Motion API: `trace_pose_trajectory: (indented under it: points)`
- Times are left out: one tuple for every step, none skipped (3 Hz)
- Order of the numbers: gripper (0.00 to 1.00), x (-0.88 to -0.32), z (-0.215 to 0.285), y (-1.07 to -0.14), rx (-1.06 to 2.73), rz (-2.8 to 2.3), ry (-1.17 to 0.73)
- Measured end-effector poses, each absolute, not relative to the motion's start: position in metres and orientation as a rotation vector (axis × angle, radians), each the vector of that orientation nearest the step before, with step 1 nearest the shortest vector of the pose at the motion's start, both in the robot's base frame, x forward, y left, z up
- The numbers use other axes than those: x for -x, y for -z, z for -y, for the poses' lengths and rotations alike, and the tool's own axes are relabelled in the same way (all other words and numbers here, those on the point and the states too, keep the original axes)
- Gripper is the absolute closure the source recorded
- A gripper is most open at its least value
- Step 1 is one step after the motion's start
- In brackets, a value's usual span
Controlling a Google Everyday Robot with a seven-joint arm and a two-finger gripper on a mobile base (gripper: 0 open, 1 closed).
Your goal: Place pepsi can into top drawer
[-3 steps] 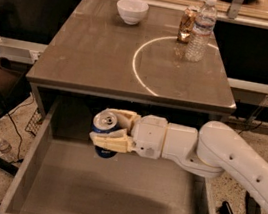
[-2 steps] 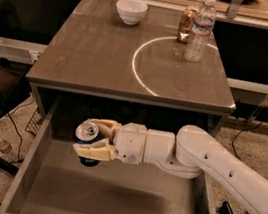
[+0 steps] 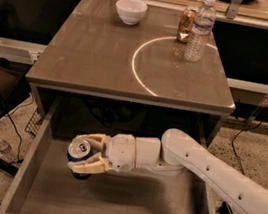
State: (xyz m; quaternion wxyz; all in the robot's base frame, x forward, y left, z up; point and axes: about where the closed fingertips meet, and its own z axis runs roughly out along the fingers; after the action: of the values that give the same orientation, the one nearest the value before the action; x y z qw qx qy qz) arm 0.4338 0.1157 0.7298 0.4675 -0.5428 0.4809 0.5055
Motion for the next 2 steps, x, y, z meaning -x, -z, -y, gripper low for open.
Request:
trace_pose_trajectory:
  points:
    - [1.0,-0.4222,-0.1091,-0.7161,1.381,-1.134,-1.293]
    - [0.85,-0.4197,-0.11,-0.7163,1.387,-1.127,-1.301]
